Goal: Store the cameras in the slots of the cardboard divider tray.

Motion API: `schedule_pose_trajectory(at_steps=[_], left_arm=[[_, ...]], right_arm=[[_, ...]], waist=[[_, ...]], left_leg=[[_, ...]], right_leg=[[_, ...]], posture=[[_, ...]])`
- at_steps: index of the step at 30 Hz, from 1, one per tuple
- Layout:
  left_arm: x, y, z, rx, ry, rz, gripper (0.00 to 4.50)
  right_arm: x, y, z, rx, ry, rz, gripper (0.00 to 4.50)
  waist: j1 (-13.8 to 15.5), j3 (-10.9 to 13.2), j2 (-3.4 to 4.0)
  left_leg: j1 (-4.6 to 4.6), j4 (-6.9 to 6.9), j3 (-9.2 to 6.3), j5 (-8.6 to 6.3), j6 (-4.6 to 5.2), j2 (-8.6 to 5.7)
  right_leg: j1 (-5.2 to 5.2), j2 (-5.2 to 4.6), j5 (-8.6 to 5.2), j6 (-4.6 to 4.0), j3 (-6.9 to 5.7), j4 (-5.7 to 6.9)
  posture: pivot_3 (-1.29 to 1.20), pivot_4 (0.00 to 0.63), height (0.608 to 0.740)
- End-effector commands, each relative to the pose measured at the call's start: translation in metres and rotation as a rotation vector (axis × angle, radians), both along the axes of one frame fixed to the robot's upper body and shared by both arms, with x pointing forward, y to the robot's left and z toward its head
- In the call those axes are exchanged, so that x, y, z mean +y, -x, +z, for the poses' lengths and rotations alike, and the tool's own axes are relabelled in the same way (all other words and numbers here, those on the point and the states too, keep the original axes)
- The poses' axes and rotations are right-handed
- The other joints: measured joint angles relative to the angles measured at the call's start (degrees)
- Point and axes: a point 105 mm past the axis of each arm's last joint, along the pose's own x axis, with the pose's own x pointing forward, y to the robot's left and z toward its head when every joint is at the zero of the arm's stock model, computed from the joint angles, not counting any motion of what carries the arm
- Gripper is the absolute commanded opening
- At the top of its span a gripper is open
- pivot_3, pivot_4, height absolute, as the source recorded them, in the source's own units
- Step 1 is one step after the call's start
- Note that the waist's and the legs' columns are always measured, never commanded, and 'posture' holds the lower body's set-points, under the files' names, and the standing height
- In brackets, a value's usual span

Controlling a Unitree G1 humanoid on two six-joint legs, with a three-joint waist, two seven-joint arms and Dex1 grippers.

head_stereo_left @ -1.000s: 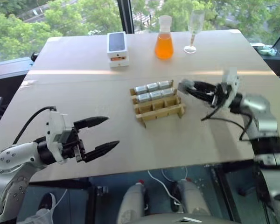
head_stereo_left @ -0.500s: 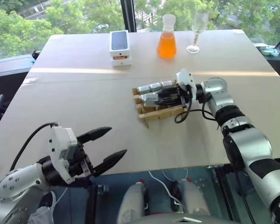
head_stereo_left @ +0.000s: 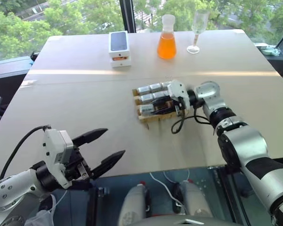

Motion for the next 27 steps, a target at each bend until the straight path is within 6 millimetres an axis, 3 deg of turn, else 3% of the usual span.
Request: schedule_pose_trajectory(at_steps=[1,18,27], left_arm=[[-0.006,0.002,0.008,-0.040,-0.004,-0.018,4.50],[-0.008,0.004,0.009,-0.048,0.001,0.005,4.50],[-0.009,0.003,0.009,-0.047,0.003,0.004,4.50]], right_arm=[[0.001,-0.002,0.012,-0.085,0.026,0.018,0.66],[0.009,-0.016,0.027,-0.155,-0.002,-0.084,0.66],[0.007,-0.010,0.014,-0.119,0.038,-0.043,0.66]], waist=[[-0.2,0.0,0.00],[-0.7,0.0,0.01],[-0.8,0.0,0.01]], left_leg=[[0.01,0.00,0.00,0.00,0.00,0.00],[0.01,-0.03,-0.01,0.00,-0.02,0.01],[0.02,-0.05,-0.01,0.00,-0.02,0.01]], right_leg=[[0.00,0.00,0.00,0.00,0.00,0.00],[0.00,-0.05,-0.07,-0.14,0.00,-0.01],[-0.01,-0.05,-0.11,-0.21,0.01,-0.01]], posture=[[0.00,0.150,0.740],[0.00,0.150,0.740],[0.00,0.150,0.740]])
